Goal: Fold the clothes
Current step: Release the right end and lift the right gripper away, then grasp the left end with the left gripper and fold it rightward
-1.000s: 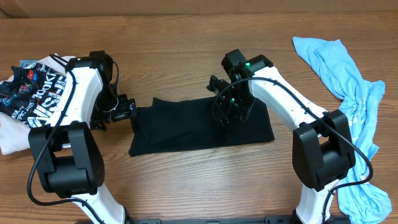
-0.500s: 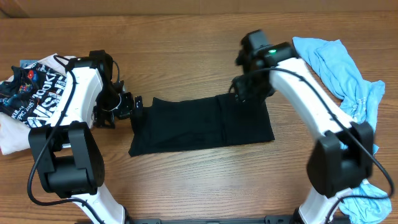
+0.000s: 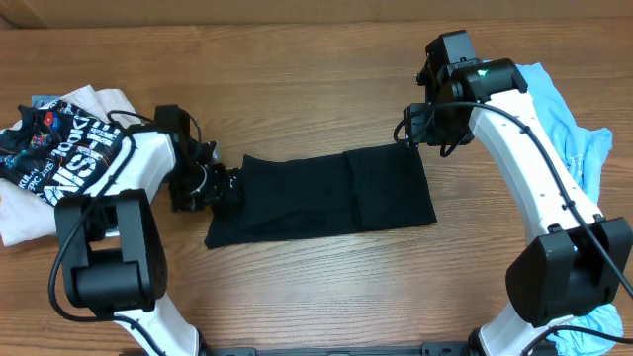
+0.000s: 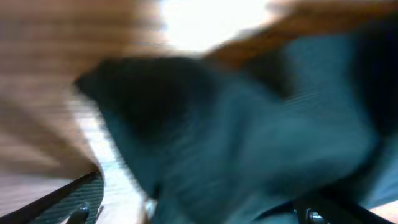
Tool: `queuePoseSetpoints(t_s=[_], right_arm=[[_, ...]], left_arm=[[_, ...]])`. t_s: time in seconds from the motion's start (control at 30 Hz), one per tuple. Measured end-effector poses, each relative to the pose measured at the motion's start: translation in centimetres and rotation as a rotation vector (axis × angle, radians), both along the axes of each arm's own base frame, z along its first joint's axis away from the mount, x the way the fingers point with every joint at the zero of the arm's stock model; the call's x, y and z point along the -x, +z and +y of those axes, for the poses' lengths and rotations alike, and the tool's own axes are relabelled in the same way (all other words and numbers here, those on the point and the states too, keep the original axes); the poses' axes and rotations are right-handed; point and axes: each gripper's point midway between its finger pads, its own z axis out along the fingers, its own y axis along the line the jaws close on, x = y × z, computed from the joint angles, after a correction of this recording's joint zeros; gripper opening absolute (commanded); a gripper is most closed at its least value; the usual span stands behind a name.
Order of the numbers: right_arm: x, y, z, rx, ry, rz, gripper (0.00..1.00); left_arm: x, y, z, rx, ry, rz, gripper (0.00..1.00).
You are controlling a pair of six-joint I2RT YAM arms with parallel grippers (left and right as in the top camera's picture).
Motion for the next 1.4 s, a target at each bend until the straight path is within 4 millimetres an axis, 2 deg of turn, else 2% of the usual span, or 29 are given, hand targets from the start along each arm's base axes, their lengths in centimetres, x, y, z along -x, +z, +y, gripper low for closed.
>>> queuePoseSetpoints(t_s=[0.1, 0.17, 0.2, 0.23, 0.3, 0.5, 0.6, 0.77, 0.9, 0.97, 1.03, 1.13, 1.2, 1.27, 1.4], right_arm=[[0.0, 0.0, 0.0, 0.000, 0.000, 0.001, 0.62], [0.0, 0.0, 0.0, -0.001, 0.000, 0.000, 0.62], [0.0, 0.0, 0.0, 0.000, 0.000, 0.001, 0.62], [0.0, 0.0, 0.0, 0.000, -0.001, 0.000, 0.62], [0.0, 0.0, 0.0, 0.000, -0.001, 0.002, 0.62], [0.3, -0.1, -0.1, 0.002, -0.003, 0.011, 0.62], [0.4, -0.1, -0.1, 0.003, -0.003, 0.015, 0.62], [0.5, -0.1, -0.1, 0.004, -0.003, 0.023, 0.62], [0.6, -0.1, -0.1, 0.005, -0.003, 0.026, 0.62], [0.6, -0.1, -0.1, 0.006, -0.003, 0.026, 0.62], [0.7, -0.2, -0.1, 0.005, -0.003, 0.029, 0.62], [0.8, -0.2, -0.2, 0.007, -0.003, 0.033, 0.62], [0.8, -0.2, -0.2, 0.007, -0.003, 0.034, 0.62], [0.8, -0.2, -0.2, 0.007, -0.003, 0.035, 0.62], [1.1, -0.2, -0.2, 0.010, -0.003, 0.046, 0.62]], left_arm=[[0.1, -0.1, -0.9, 0.013, -0.027, -0.013, 0.72], [0.3, -0.2, -1.5, 0.020, -0.047, -0.011, 0.52], [0.4, -0.3, -1.7, 0.023, -0.053, -0.009, 0.38], [0.6, -0.4, -1.9, 0.026, -0.061, -0.005, 0.32], [0.7, -0.5, -1.9, 0.028, -0.063, -0.001, 0.04], [1.5, -0.3, -1.4, 0.007, -0.062, 0.036, 0.04], [1.7, 0.6, 0.1, -0.038, -0.045, 0.071, 0.04], [-1.1, 4.4, 4.8, -0.154, 0.027, 0.027, 0.04], [-4.5, 8.8, 9.0, -0.239, 0.106, -0.087, 0.04], [-5.6, 10.5, 10.4, -0.264, 0.134, -0.133, 0.04], [-6.2, 11.7, 10.9, -0.275, 0.145, -0.158, 0.04], [-6.5, 12.6, 10.0, -0.257, 0.134, -0.169, 0.04], [-6.2, 12.5, 8.6, -0.232, 0.119, -0.151, 0.04], [-5.9, 12.5, 6.6, -0.206, 0.092, -0.134, 0.04], [-5.5, 12.5, 0.3, -0.156, -0.007, -0.113, 0.05]])
